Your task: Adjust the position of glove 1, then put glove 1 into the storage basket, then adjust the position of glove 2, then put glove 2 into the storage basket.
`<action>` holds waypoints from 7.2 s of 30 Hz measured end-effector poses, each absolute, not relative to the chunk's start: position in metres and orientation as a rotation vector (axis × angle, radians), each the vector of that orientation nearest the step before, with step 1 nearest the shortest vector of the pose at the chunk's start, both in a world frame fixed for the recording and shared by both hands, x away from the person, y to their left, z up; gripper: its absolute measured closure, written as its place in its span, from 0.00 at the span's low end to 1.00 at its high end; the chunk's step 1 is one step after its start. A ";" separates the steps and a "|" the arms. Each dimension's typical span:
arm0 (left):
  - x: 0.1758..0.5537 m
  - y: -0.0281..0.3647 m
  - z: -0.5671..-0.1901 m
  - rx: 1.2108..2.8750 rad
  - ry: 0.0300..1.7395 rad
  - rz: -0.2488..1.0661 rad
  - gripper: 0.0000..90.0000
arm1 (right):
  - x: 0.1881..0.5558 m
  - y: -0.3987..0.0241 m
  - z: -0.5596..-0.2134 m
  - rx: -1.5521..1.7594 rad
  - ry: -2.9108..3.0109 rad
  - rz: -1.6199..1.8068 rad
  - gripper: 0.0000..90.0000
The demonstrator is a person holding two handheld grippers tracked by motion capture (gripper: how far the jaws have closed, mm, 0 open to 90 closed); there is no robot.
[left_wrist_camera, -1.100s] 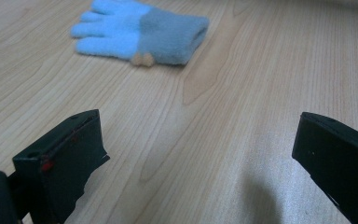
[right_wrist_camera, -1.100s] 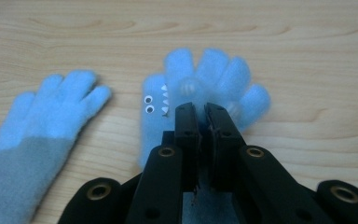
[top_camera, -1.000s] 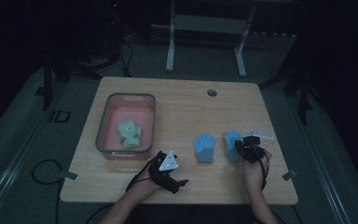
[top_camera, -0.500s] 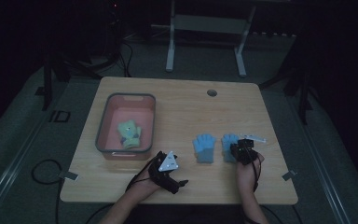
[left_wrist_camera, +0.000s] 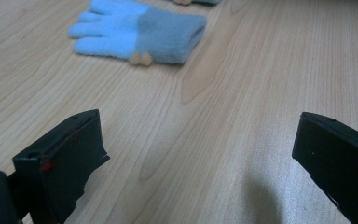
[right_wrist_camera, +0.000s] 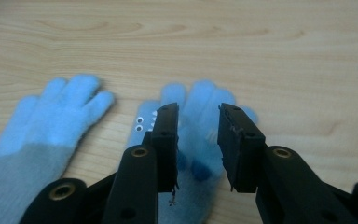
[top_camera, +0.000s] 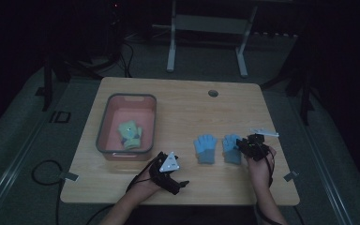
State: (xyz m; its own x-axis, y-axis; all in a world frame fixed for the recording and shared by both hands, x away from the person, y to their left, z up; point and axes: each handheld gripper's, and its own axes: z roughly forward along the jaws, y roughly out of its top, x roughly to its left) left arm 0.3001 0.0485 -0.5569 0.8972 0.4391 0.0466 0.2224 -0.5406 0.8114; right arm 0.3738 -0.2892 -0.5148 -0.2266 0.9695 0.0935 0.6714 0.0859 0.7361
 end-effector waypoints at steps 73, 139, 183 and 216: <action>0.300 0.049 -0.558 2.167 0.471 0.305 0.02 | 0.396 -0.309 -0.518 0.894 2.571 0.956 0.61; 0.301 0.049 -0.557 2.166 0.467 0.312 0.02 | 0.397 -0.232 -0.444 0.853 2.631 1.007 0.94; 0.303 0.033 -0.532 2.154 0.496 0.292 0.05 | 0.400 -0.238 -0.499 0.915 2.730 1.098 0.17; 0.348 -0.050 -0.549 2.373 0.150 0.467 0.48 | 0.442 -0.234 -0.530 1.103 2.630 1.065 0.36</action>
State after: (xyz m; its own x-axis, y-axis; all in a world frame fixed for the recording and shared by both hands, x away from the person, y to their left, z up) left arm 0.3478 -0.0500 -0.5486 0.9281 0.2332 0.2904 -0.0208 -0.7461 0.6655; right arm 0.4417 -0.2336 -0.5304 -0.7333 0.6586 0.1686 0.5905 0.4941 0.6382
